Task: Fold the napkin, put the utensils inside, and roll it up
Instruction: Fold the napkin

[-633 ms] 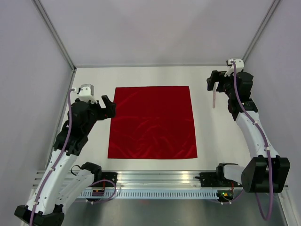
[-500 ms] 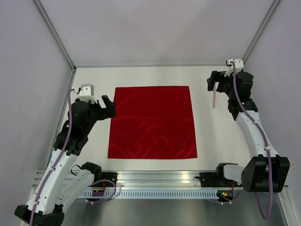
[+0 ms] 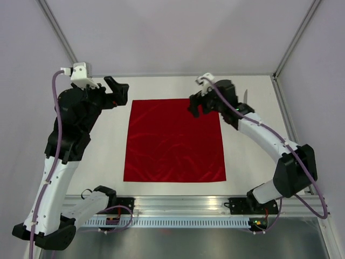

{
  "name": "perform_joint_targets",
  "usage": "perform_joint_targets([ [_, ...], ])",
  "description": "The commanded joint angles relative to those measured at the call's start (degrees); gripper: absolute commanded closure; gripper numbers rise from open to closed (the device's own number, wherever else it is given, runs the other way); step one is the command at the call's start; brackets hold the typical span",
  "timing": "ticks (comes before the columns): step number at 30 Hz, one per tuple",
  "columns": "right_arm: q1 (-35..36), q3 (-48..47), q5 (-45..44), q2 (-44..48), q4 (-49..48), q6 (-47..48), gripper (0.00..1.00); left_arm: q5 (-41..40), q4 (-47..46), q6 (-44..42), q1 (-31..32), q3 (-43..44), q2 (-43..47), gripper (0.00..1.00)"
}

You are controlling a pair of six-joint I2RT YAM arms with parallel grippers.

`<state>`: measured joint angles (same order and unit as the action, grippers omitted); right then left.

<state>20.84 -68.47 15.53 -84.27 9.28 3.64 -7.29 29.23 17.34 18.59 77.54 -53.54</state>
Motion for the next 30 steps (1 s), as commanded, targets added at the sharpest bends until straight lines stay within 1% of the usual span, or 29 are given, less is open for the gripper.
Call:
perform_joint_targets([
  [1, 12.9, -3.0, -5.7, -3.9, 2.9, 1.7, 0.09, 1.7, -0.3, -1.7, -0.1, 5.7, -2.6, 0.0],
  [2, 15.8, -3.5, -6.6, -5.0, 3.1, 1.9, 0.1, 1.8, -0.2, -1.4, -0.1, 7.6, -3.1, 0.0],
  [3, 21.6, -4.0, -7.5, -6.3, 3.4, 2.0, 0.11, 2.0, -0.2, -1.3, -0.1, 8.5, -3.6, 0.0],
  [5, 27.3, -5.3, -11.5, -9.9, 3.1, 2.9, 0.13, 2.4, -0.2, -1.0, -0.1, 10.6, -4.9, 0.0],
  [6, 32.4, -5.8, -12.7, -11.3, 3.0, 2.9, 0.13, 2.7, -0.2, -0.9, -0.1, 11.1, -5.3, 0.0],
  [9, 39.4, -9.6, -14.0, -16.6, 3.3, 1.8, 0.17, 2.9, -0.2, -0.6, -0.1, 12.3, -6.3, 0.0],
  [10, 40.8, -11.7, -14.0, -19.2, 3.6, 1.3, 0.19, 2.8, -0.2, -0.6, -0.1, 12.5, -6.5, 0.0],
  [12, 43.8, -13.5, -13.8, -21.5, 4.0, 0.0, 0.21, 2.6, -0.1, -0.6, -0.1, 12.4, -6.8, 0.0],
  [15, 46.8, -16.8, -14.2, -25.8, 4.0, -1.3, 0.23, 2.4, -0.1, -1.0, -0.1, 12.0, -6.9, 0.0],
  [18, 48.6, -19.0, -14.4, -28.1, 4.0, -3.0, 0.29, 1.8, 0.0, -1.3, -0.1, 11.8, -7.1, 0.0],
  [22, 51.7, -21.7, -15.2, -32.3, 4.3, -3.5, 0.39, 1.5, 0.1, -1.2, -0.1, 11.5, -7.5, 0.0],
  [23, 52.2, -22.0, -15.2, -32.9, 4.3, -3.5, 0.4, 1.5, 0.0, -1.2, -0.1, 11.6, -7.5, 0.0],
  [24, 53.3, -22.2, -17.0, -33.8, 4.2, -3.5, 0.4, 1.6, 0.0, -1.1, -0.1, 11.6, -7.5, 0.0],
  [28, 54.2, -25.2, -17.5, -36.7, 5.4, -6.4, 0.48, 1.2, 0.0, -1.4, -0.1, 11.8, -7.7, 0.0],
  [30, 54.4, -25.7, -17.5, -38.0, 5.4, -7.2, 0.48, 1.0, 0.3, -1.6, -0.1, 11.8, -7.8, 0.0],
])
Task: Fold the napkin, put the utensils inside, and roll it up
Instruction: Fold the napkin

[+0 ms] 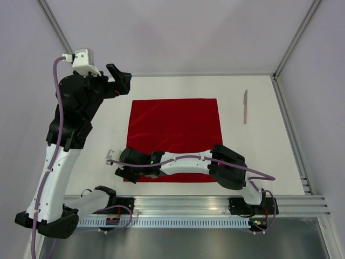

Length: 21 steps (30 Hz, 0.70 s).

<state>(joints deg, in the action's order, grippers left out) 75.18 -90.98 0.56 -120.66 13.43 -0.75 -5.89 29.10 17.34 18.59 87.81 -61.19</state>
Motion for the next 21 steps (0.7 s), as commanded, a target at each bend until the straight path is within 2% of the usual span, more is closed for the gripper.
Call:
perform_joint_targets([
  [1, 0.2, -3.5, -2.7, -1.9, 1.2, -2.9, 0.5, -0.3, 0.6, -1.6, -0.1, 1.6, -0.2, 0.0],
  [6, 1.2, -4.6, -3.5, -3.9, 1.1, -3.3, 0.53, -0.6, 1.0, -1.7, -0.1, 1.6, -0.2, 0.0],
  [21, 3.7, -11.4, -5.8, -10.5, 3.4, -3.5, 0.55, -1.0, 1.7, -2.4, -0.1, 1.6, -0.5, 0.0],
])
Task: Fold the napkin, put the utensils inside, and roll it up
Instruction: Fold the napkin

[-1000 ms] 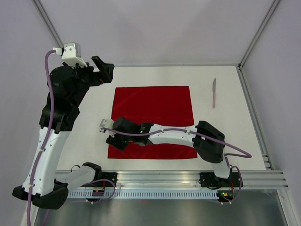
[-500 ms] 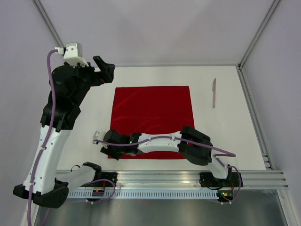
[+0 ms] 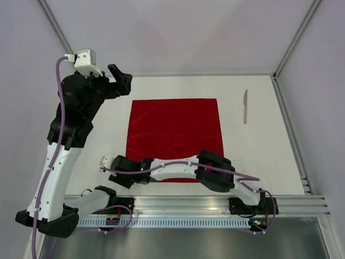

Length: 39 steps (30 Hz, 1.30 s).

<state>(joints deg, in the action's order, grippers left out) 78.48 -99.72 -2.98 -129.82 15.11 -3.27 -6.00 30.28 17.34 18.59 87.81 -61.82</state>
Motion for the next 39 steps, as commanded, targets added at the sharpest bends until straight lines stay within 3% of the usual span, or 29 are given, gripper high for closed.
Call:
perform_joint_targets([
  [1, 0.4, -2.8, -2.5, -1.5, 1.6, -0.9, 0.55, -1.0, 0.7, -2.5, -0.1, 1.6, 0.2, 0.0],
  [16, 0.8, -4.4, -4.4, -4.9, 2.1, -0.7, 0.59, -1.8, 1.4, -3.8, -0.1, 1.0, 0.7, 0.0],
  [26, 1.0, -6.7, -4.0, -5.1, 4.1, -0.7, 0.9, -2.3, 1.3, -4.4, -0.1, 0.8, 0.9, 0.0],
  [39, 1.0, -21.5, -3.2, -4.8, 11.6, -0.8, 0.93, -3.0, 1.3, -4.3, -0.1, 1.6, 1.6, 0.0],
])
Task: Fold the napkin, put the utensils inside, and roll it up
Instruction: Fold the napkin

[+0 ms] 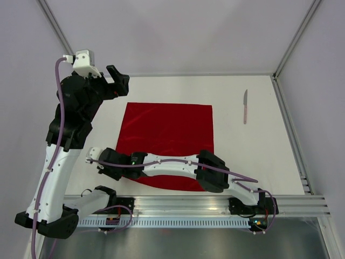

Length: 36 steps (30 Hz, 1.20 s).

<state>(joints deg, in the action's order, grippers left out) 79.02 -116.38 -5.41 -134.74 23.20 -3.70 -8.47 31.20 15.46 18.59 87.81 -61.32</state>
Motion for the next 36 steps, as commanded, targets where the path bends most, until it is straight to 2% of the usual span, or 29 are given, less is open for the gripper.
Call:
perform_joint_targets([
  [1, 0.3, -5.1, -1.0, 0.2, 3.8, -0.1, 0.93, -0.6, 0.4, -2.5, -0.1, 1.7, 1.2, 0.0],
  [8, -2.6, -4.6, -2.7, 3.3, 4.0, 2.1, 0.97, -1.9, 0.4, -2.3, -0.1, 2.3, 1.6, 0.0],
  [18, -9.4, 3.9, -5.2, 12.1, 1.7, 6.4, 1.0, -1.6, -1.1, -2.2, -0.1, 2.2, 1.0, 0.0],
  [26, -20.3, 8.3, -4.3, 18.3, 1.2, 8.4, 1.0, -2.3, -2.2, -3.2, -0.1, 1.6, 1.1, 0.0],
  [36, -29.0, 13.0, -4.2, 21.1, 0.1, 10.0, 1.0, -3.1, -2.9, -4.5, -0.2, 0.3, 1.5, 0.0],
])
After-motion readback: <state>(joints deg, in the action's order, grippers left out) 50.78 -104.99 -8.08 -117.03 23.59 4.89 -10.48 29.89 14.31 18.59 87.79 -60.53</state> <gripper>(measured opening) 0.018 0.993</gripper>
